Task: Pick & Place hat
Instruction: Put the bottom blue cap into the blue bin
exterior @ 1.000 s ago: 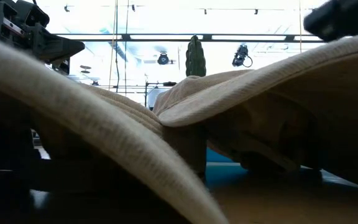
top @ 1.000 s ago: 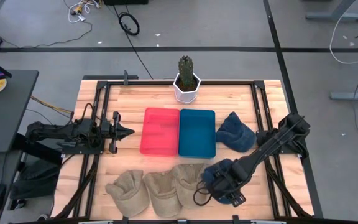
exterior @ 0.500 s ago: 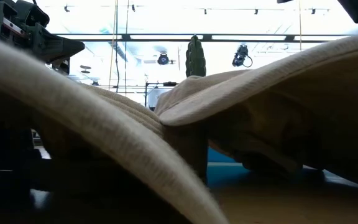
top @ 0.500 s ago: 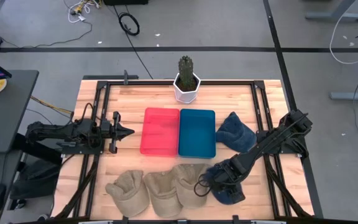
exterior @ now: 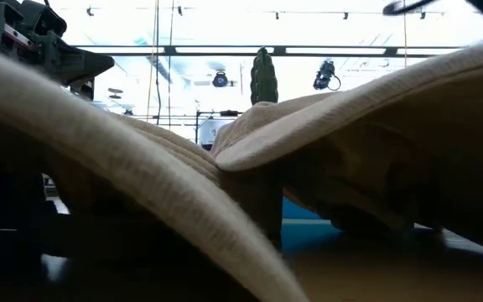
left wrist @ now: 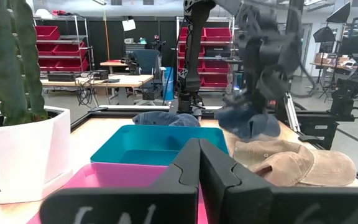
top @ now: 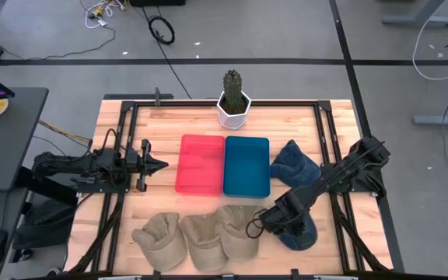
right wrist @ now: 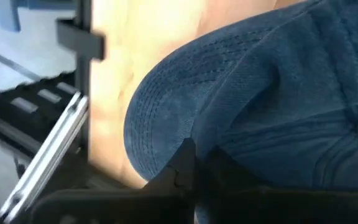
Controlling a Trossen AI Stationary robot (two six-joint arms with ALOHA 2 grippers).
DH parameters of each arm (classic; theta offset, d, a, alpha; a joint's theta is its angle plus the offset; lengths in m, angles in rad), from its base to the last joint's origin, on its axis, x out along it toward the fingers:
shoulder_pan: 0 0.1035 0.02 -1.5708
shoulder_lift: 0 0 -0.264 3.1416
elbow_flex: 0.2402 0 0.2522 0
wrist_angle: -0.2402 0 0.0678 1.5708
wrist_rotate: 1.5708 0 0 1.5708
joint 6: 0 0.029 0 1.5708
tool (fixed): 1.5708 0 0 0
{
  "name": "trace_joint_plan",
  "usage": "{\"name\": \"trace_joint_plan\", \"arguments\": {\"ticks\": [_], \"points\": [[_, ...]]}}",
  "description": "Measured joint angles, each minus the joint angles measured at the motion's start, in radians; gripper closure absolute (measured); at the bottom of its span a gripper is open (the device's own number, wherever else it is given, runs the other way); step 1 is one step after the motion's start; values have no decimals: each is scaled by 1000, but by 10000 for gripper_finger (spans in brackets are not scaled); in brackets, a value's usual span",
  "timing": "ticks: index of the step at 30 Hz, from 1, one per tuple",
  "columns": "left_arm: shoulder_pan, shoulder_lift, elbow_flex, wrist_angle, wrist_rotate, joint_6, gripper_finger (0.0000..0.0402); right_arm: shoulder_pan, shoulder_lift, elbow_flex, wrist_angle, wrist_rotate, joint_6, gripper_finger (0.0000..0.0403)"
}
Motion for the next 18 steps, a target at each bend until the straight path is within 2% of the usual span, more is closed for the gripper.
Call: {"name": "trace_joint_plan", "arguments": {"ticks": [5, 9, 13, 18], "points": [[0, 0, 0, 0, 0, 0, 399, -18, -2, 177, -158, 59, -12, 399], [0, 0, 0, 0, 0, 0, 399, -65, -2, 290, -179, 118, 8, 399], [0, 0, 0, 0, 0, 0, 399, -144, -3, 355, -177, 151, 15, 400], [0, 0, 0, 0, 0, 0, 399, -279, -3, 367, -179, 180, -64, 400]]}}
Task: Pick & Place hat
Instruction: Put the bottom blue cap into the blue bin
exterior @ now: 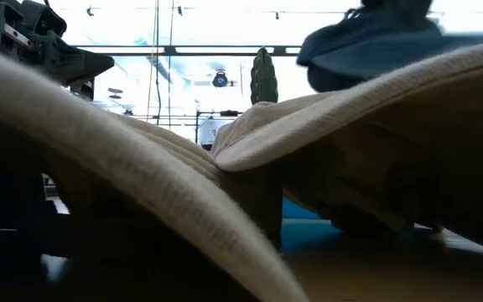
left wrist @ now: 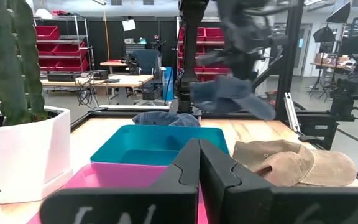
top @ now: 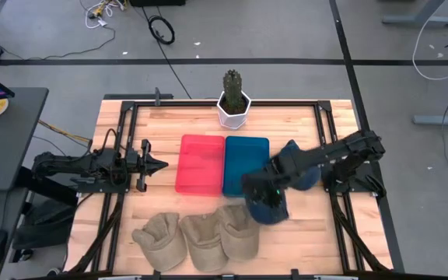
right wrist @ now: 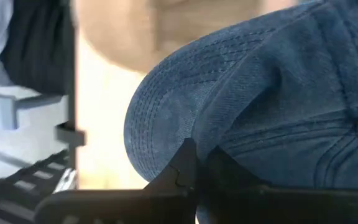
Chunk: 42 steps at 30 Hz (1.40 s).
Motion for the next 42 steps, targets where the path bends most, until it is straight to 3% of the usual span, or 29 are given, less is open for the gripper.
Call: {"name": "trace_joint_plan", "arguments": {"ticks": [6, 16, 25, 42], "points": [[0, 0, 0, 0, 0, 0, 399, -157, 0, 0, 20, 92, -68, 401], [0, 0, 0, 0, 0, 0, 399, -309, 0, -27, 156, 89, -181, 401], [0, 0, 0, 0, 0, 0, 399, -318, 70, -29, 201, 86, -249, 401], [0, 0, 0, 0, 0, 0, 399, -291, 291, -31, 206, 8, -163, 395]]}}
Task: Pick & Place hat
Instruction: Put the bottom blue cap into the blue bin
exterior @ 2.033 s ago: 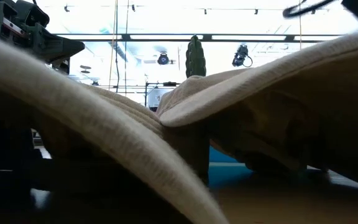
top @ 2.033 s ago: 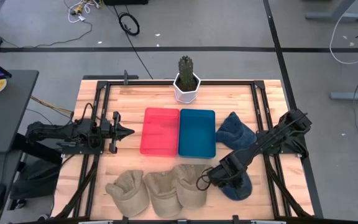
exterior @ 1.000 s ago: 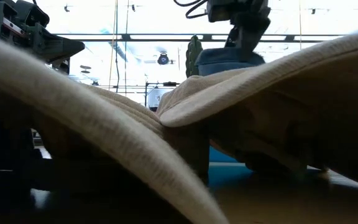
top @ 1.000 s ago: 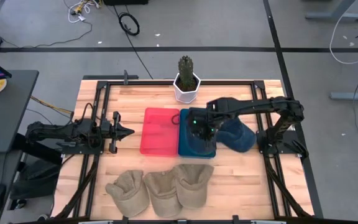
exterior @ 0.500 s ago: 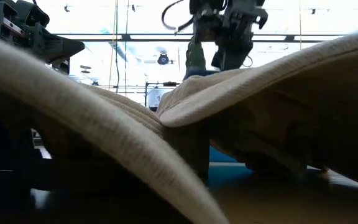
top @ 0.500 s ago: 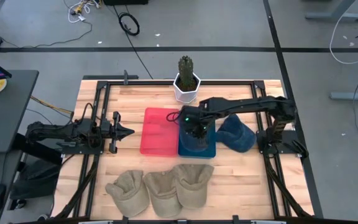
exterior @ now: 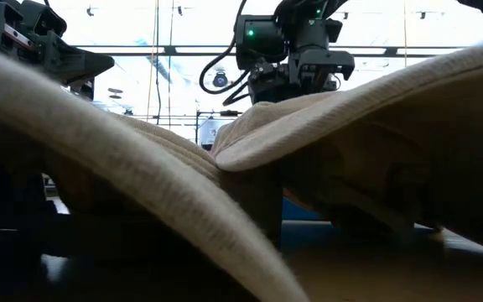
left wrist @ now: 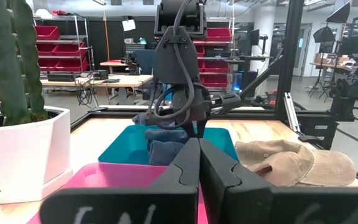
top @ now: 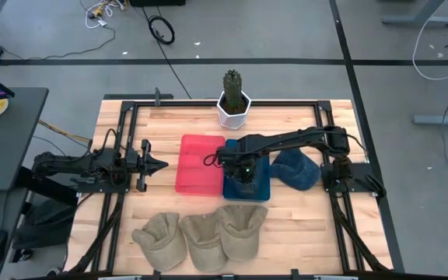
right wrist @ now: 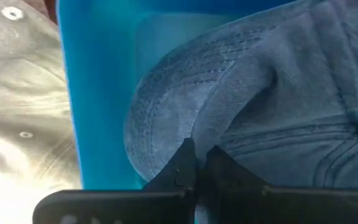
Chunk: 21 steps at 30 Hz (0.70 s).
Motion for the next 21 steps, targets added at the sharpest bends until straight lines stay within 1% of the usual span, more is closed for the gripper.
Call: {"name": "trace_joint_plan", "arguments": {"ticks": [6, 10, 13, 17, 21], "points": [[0, 0, 0, 0, 0, 0, 399, 0, 11, 1, -1, -1, -43, 379], [0, 0, 0, 0, 0, 0, 399, 0, 11, 1, -9, -1, -57, 356], [0, 0, 0, 0, 0, 0, 399, 0, 13, 1, -36, 2, -98, 325], [0, 0, 0, 0, 0, 0, 399, 2, 15, 1, -77, 4, -139, 275], [0, 0, 0, 0, 0, 0, 399, 1, 13, 7, -119, 1, -133, 225]]}}
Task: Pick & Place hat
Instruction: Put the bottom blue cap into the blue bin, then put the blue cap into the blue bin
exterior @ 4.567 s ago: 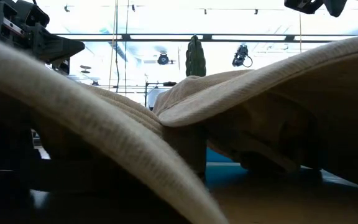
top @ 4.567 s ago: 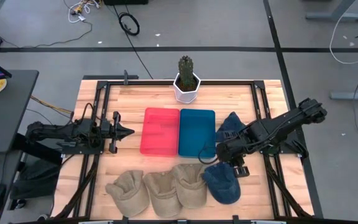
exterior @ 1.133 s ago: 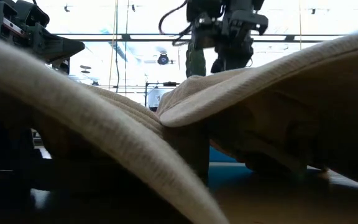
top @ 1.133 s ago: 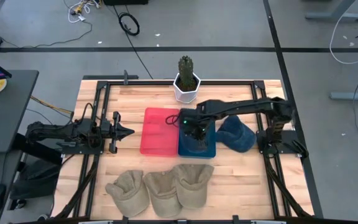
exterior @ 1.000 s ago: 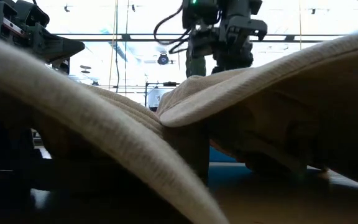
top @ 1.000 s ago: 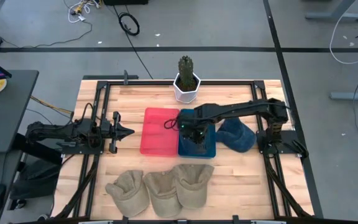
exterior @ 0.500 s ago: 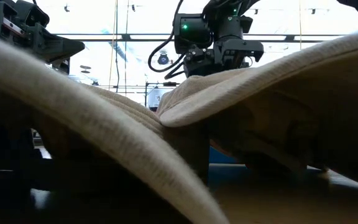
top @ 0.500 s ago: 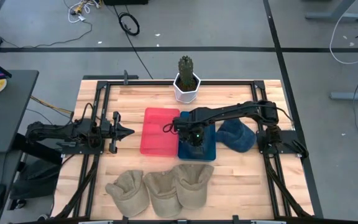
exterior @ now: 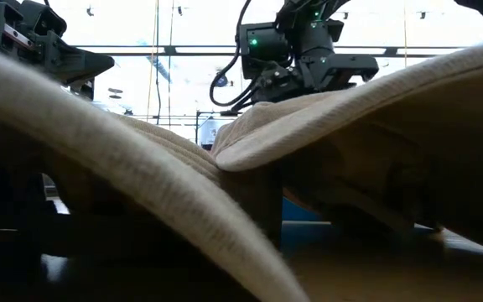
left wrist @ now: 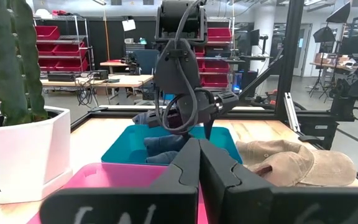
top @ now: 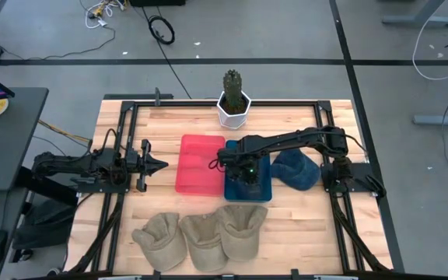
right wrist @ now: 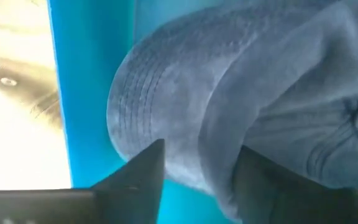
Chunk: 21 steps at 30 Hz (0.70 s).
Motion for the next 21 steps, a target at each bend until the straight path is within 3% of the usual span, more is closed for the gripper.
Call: {"name": "trace_joint_plan", "arguments": {"ticks": [7, 11, 21], "points": [[0, 0, 0, 0, 0, 0, 399, -14, -116, 19, -24, 15, -16, 180], [0, 0, 0, 0, 0, 0, 399, -23, -221, 18, -67, 95, -90, 178], [0, 0, 0, 0, 0, 0, 399, -37, -451, -66, -116, 146, -216, 188]]}}
